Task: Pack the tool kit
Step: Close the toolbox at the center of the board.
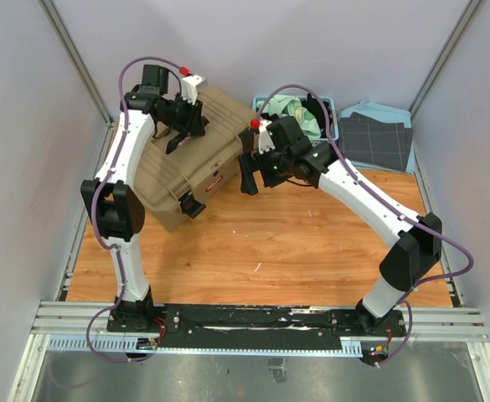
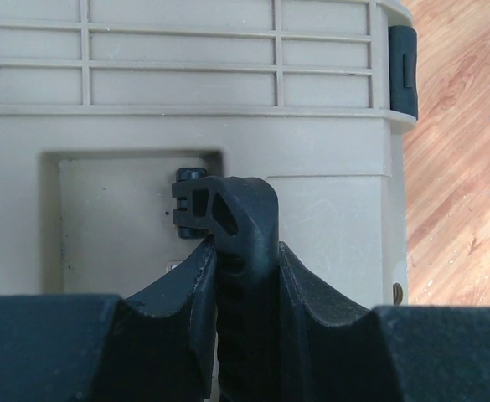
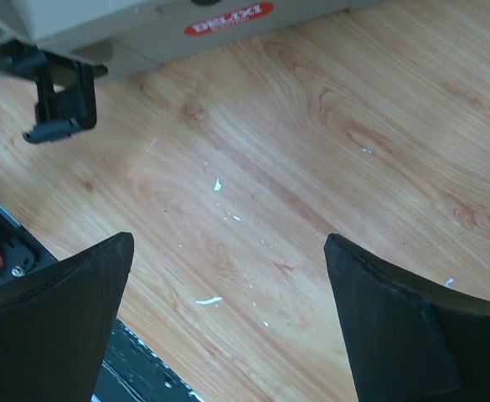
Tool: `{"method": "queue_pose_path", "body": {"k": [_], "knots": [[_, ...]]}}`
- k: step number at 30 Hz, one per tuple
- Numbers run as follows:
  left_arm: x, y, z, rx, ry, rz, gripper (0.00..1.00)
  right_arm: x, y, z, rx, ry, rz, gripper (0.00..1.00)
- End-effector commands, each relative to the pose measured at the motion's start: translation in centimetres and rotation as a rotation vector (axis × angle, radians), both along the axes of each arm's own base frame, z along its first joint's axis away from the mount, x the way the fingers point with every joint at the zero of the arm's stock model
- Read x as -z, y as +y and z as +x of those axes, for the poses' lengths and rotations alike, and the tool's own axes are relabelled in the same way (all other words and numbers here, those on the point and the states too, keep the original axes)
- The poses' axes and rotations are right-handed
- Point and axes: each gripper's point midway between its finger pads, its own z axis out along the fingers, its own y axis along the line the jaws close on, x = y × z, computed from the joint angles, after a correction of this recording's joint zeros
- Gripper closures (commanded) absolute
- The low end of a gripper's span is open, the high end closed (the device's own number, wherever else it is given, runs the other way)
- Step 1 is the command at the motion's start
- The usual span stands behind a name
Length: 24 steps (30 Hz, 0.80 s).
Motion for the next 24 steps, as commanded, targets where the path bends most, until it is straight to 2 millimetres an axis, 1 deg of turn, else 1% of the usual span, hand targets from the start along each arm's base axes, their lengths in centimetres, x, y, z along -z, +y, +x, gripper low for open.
{"method": "queue_pose_path", "body": {"k": [1, 2, 3, 6, 9, 12, 13, 16, 19, 20, 24], "knots": [[3.6, -3.0, -0.3, 0.148, 0.044, 0.044, 1.0, -0.9, -0.7, 0.4, -0.07, -0.098, -0.013, 0.02], [3.6, -3.4, -0.4, 0.17, 0.034, 0.061, 1.0, -1.2, -0.8, 0.8, -0.067, -0.116, -0.014, 0.02], [3.7, -3.8, -0.7, 0.196, 0.033, 0.076, 1.0, -2.0, -0.9, 1.2, -0.067, -0.138, -0.008, 0.02], [4.0, -4.9, -2.5, 0.296, 0.051, 0.082, 1.0, -3.3, -1.2, 2.4, -0.08, -0.178, -0.003, 0.02], [3.4, -4.8, -3.9, 0.35, 0.035, 0.096, 1.0, -4.4, -1.4, 3.7, -0.091, -0.226, -0.004, 0.02], [3.3, -3.9, -5.7, 0.383, 0.028, 0.137, 1.0, -5.3, -1.5, 5.0, -0.098, -0.284, 0.002, 0.02], [3.0, -3.5, -6.0, 0.381, 0.016, 0.153, 1.0, -5.6, -1.6, 5.4, -0.095, -0.295, 0.01, 0.02], [3.4, -1.9, -7.4, 0.367, 0.032, 0.193, 1.0, -5.8, -1.6, 6.3, -0.088, -0.293, 0.028, 0.02], [2.9, 0.0, -8.3, 0.338, 0.025, 0.206, 1.0, -6.3, -1.2, 6.7, -0.1, -0.303, 0.04, 0.02], [3.0, 0.6, -8.7, 0.339, 0.026, 0.213, 1.0, -6.3, -1.1, 6.8, -0.103, -0.309, 0.041, 0.02], [2.9, 1.9, -10.8, 0.375, 0.016, 0.254, 1.0, -6.4, -0.6, 7.3, -0.156, -0.36, 0.052, 0.02]]}}
